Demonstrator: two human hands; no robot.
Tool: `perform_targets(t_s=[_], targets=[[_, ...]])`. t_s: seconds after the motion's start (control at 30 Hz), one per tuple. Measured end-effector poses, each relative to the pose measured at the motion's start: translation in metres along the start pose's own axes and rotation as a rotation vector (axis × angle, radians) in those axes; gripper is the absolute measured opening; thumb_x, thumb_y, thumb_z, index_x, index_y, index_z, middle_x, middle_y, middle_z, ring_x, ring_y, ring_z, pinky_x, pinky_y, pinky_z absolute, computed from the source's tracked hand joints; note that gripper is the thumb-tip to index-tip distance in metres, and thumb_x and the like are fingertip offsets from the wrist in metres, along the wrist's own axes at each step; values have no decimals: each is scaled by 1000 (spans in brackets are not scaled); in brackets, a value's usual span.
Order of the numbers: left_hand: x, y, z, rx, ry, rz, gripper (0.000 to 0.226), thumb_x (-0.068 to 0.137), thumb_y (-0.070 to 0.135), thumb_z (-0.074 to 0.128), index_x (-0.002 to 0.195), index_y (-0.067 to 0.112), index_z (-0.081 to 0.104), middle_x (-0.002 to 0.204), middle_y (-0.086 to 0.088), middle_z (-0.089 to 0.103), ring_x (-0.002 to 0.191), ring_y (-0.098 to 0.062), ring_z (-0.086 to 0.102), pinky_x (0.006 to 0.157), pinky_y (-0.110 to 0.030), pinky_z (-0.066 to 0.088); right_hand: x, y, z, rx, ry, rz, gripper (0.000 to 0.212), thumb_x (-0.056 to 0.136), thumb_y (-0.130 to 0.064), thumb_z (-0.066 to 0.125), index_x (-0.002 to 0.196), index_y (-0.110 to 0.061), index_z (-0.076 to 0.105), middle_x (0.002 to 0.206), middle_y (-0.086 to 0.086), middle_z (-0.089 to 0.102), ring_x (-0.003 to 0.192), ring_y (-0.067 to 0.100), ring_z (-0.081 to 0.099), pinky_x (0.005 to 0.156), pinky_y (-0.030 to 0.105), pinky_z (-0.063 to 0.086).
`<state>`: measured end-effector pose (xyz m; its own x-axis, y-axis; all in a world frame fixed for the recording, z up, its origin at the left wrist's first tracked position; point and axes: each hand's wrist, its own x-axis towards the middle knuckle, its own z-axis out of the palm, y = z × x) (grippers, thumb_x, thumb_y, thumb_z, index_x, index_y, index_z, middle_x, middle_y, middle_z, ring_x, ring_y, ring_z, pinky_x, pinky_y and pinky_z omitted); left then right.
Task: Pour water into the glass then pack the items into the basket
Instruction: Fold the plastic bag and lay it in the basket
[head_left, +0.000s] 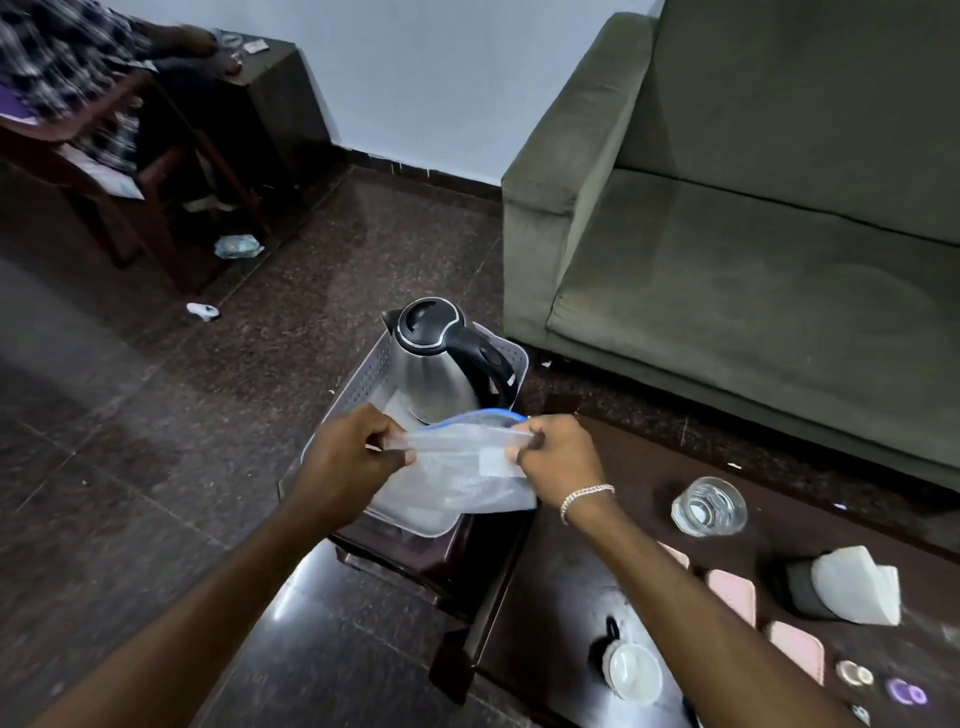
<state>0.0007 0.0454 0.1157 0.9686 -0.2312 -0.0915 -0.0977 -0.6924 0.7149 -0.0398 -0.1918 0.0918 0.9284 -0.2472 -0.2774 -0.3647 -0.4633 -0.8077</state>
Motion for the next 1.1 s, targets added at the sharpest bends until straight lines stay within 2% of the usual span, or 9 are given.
perform_targets(t_s=[0.07,0.17,0.27,0.4,0.6,0.7,0.8,0.93,1.1], targets=[[7,-8,-9,26,51,-27,16,79,10,86,82,6,71,85,-2,61,75,-16,58,70,-29,43,6,-6,11,-58,21,-35,28,83,-13,67,58,-16,58,85,6,55,81,19,50,72,24,32],[22,-24,-26,-97,56,-110,18,89,16,78,87,5,64,88,-10,63,79,-26,58,73,-39,45,15,-18,21,9,7,-76,30,88,-20,65,61,-21,52,90,2,57,86,17,49,76,25,31],[34,-38,-29,-98,103,-123,23,91,15,76,88,10,53,76,-3,62,66,-19,53,63,-35,42,22,-23,38,133,32,-94,4,86,-14,65,85,-17,63,75,5,67,70,19,60,65,30,49],[55,-61,-24,45,204,-89,33,82,7,78,90,20,48,77,-1,62,65,-13,56,61,-28,42,28,-16,75,58,-57,-135,43,88,-9,52,127,-25,43,75,17,67,67,37,66,68,46,58],[80,-119,2,436,-103,12,17,84,-2,72,98,7,77,106,-15,70,97,-36,68,79,-32,46,31,11,131,-600,-248,-340,43,80,-16,55,119,-33,49,91,14,71,84,38,67,74,39,50],[83,-138,20,606,-318,-3,54,84,16,80,134,3,64,145,-13,57,130,-33,57,109,-34,39,32,21,152,-820,-246,-398,24,84,-16,60,107,-19,64,103,12,72,101,35,65,88,40,45],[75,-155,37,823,-433,56,81,83,33,82,151,8,47,162,-7,36,134,-37,46,114,-36,32,30,35,165,-930,-207,-362,26,88,-9,51,107,-14,68,108,12,72,111,36,55,97,44,33],[65,-155,48,1161,-346,147,78,73,53,83,139,26,52,155,-9,28,130,-38,38,103,-47,41,29,31,174,-938,-144,-367,28,86,-9,53,106,-15,71,117,12,61,111,35,45,94,49,31],[71,-140,63,954,-573,-20,62,85,14,75,139,13,43,128,-18,55,115,-39,64,91,-43,53,36,23,177,-857,-477,-371,37,94,-9,52,131,-12,54,131,14,52,121,38,49,97,47,45]])
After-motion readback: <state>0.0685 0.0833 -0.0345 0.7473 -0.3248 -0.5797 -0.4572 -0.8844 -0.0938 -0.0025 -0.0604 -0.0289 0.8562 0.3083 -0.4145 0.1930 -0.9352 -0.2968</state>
